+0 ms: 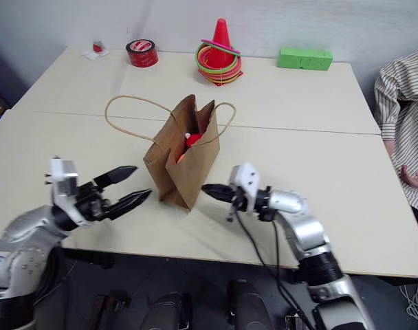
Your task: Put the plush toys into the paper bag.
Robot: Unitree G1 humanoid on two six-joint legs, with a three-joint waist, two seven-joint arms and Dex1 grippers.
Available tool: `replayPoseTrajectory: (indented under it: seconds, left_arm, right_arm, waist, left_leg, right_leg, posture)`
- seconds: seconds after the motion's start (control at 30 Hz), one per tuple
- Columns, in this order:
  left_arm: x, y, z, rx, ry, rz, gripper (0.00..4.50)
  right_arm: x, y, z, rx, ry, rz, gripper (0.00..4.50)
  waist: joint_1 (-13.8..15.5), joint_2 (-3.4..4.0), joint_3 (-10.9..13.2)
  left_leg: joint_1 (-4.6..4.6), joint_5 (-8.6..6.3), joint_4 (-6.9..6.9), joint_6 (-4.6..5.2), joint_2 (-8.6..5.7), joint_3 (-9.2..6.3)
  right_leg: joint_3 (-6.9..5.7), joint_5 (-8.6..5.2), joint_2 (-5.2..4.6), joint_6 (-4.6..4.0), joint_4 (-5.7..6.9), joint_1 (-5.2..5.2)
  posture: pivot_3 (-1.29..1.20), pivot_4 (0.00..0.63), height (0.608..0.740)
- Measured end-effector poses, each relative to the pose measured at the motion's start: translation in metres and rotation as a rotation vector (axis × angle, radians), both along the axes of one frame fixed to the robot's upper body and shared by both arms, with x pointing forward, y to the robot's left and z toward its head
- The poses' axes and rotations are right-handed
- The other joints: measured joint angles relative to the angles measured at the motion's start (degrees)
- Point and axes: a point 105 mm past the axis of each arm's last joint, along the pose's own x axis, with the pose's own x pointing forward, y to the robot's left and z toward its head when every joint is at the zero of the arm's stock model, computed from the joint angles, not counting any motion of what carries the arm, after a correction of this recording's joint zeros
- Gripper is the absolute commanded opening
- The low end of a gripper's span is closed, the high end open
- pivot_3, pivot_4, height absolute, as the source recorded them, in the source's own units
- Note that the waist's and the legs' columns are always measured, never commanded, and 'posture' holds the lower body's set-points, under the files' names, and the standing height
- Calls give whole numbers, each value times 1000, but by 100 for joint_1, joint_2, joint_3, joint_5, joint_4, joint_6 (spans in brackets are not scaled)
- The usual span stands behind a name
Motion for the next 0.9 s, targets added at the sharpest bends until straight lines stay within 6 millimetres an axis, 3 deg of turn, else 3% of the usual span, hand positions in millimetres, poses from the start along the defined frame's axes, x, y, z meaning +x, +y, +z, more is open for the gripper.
replayPoseTrajectory:
  seconds: [0.23,0.37,0.53,0.83,0.9]
  left_arm:
    - [15,-28,3,-2,-72,70,4500]
    - [29,-33,2,23,-73,110,4500]
    - [49,-31,7,-1,-66,146,3212]
    - [50,-40,4,-12,-6,40,260]
    - [52,-40,6,-8,-6,22,31]
  right_arm:
    - [4,30,9,31,-90,53,24]
    - [7,37,5,20,-82,58,24]
    - [6,39,3,4,-91,77,0]
    - [4,25,-5,-28,-83,50,0]
    - [2,18,-4,-28,-86,37,0]
  waist:
    - [61,0,0]
    - [67,0,0]
    - [54,0,0]
    - [66,0,0]
    - [70,0,0]
  left_leg:
    - [3,-2,6,4,0,-3]
    - [5,-2,11,5,0,-4]
    - [10,-4,10,7,2,-5]
    - [20,-3,16,5,2,-9]
    - [19,-2,16,5,2,-10]
  right_leg:
    - [-2,0,0,-1,-2,9]
    - [-5,0,0,-1,2,12]
    - [-7,0,0,-1,-1,20]
    - [-12,-1,0,-1,-3,36]
    - [-13,-1,0,-1,-4,37]
  posture:
    - [0,150,740]
    - [0,150,740]
    - [0,150,740]
    - [0,150,740]
    - [0,150,740]
